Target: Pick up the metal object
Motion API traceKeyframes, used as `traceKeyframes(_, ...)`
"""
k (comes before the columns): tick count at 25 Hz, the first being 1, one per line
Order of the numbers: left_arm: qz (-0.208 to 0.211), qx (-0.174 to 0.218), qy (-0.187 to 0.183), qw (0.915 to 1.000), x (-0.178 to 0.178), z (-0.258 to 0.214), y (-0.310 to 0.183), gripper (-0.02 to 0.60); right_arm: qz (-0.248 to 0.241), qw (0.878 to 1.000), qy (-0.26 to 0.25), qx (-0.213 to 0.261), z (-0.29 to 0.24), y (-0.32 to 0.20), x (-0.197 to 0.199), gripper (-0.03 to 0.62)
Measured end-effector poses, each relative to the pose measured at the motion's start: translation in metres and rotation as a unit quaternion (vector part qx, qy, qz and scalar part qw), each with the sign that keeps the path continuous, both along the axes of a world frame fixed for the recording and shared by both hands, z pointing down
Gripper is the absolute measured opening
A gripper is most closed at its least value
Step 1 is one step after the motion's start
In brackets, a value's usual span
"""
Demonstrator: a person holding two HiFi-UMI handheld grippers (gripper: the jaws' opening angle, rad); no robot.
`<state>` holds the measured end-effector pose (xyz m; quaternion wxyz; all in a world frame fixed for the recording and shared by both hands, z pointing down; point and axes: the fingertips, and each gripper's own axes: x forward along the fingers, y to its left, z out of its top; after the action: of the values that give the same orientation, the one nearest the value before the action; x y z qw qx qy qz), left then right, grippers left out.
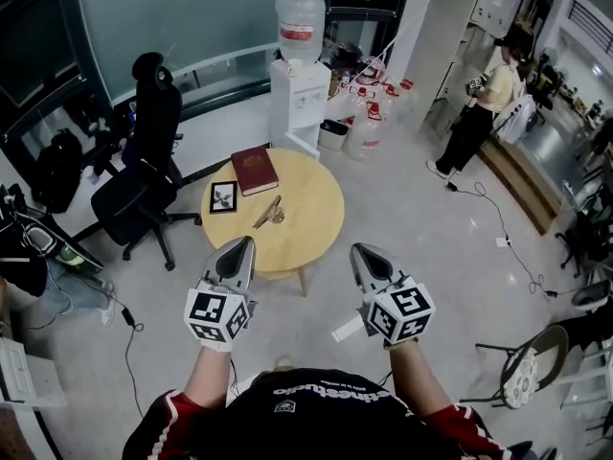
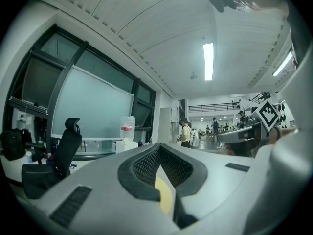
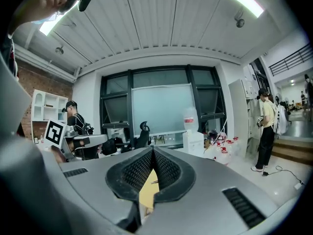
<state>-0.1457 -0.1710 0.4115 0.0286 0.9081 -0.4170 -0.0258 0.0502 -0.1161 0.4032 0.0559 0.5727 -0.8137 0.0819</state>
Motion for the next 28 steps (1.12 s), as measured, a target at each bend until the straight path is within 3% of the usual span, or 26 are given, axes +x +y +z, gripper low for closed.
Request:
traceKeyframes(19,0.027,0.002,0.02,0.9994,-0.011,0.011,-0.033,0.017,0.013,0.999,0.03,0.001,0.01,-0.023,-0.019,0.028)
traceKeyframes(28,0.004,-0.001,0.014,0.9999,-0.022,0.023,-0.044,0.017,-0.009,0.999,0.038,0.007,0.017,-0.047,-0.026,0.029)
